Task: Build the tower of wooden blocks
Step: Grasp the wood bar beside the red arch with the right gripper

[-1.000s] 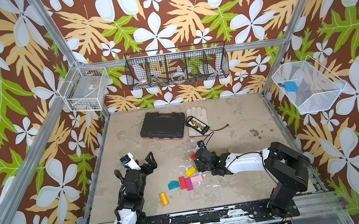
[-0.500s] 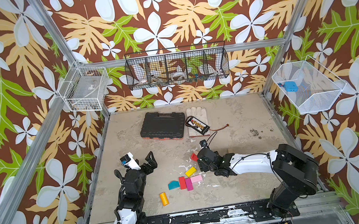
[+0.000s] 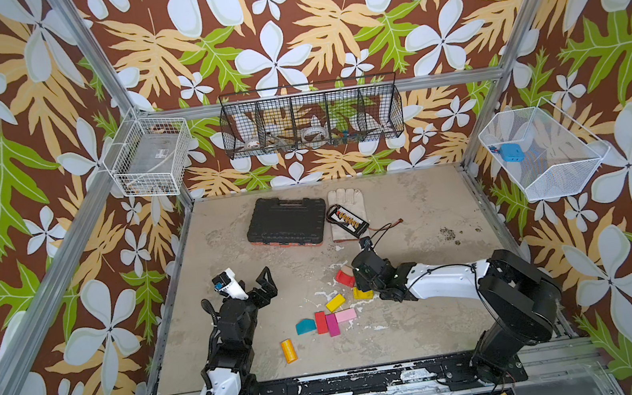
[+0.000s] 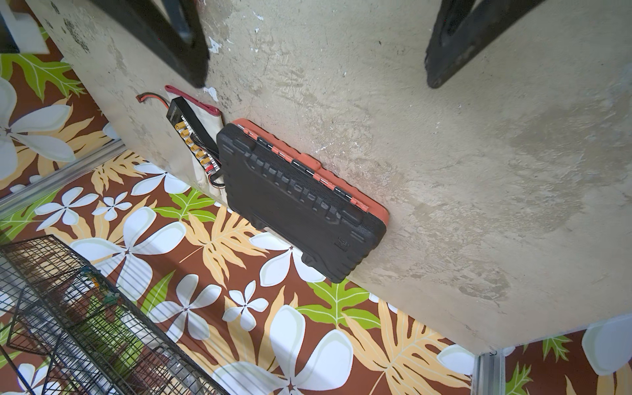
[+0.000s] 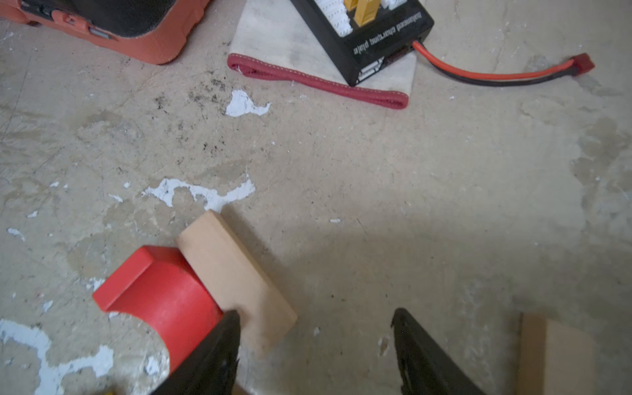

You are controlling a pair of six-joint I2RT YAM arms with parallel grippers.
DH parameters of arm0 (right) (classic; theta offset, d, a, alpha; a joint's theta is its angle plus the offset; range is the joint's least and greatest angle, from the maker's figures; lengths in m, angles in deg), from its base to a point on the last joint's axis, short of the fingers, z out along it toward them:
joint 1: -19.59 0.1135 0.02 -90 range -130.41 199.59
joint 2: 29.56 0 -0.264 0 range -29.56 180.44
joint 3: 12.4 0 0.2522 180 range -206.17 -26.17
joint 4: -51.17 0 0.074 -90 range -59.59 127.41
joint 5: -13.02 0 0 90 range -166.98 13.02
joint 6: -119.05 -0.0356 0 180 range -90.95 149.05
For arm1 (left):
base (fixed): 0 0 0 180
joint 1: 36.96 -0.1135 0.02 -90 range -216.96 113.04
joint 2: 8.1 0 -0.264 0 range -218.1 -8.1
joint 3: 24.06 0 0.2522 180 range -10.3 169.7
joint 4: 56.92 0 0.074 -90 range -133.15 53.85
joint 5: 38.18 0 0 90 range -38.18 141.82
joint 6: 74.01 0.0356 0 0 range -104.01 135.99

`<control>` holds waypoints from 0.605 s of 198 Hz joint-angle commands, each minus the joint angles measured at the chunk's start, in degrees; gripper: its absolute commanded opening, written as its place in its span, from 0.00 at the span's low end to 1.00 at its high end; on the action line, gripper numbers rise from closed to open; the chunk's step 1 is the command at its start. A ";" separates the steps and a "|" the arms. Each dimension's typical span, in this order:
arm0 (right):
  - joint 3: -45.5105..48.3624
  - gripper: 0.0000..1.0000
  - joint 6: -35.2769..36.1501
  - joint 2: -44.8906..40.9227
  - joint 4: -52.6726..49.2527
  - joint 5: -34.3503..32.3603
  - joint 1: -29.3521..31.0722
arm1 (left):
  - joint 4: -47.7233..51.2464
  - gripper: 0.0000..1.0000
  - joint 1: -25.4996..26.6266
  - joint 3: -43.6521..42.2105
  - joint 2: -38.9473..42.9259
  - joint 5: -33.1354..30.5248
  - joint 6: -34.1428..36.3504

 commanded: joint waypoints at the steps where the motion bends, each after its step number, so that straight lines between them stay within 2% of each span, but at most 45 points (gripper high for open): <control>1: -1.55 0.69 -0.25 2.01 -0.56 -0.11 -0.05 | -1.51 1.00 -0.03 0.07 0.02 -0.01 0.43; 51: -1.32 0.69 0.44 2.74 0.42 2.43 0.38 | -1.52 1.00 0.03 0.07 0.09 0.05 0.48; 120: -4.93 0.74 1.95 7.23 -0.10 3.21 0.75 | -1.58 1.00 -0.03 -0.11 0.46 0.26 0.50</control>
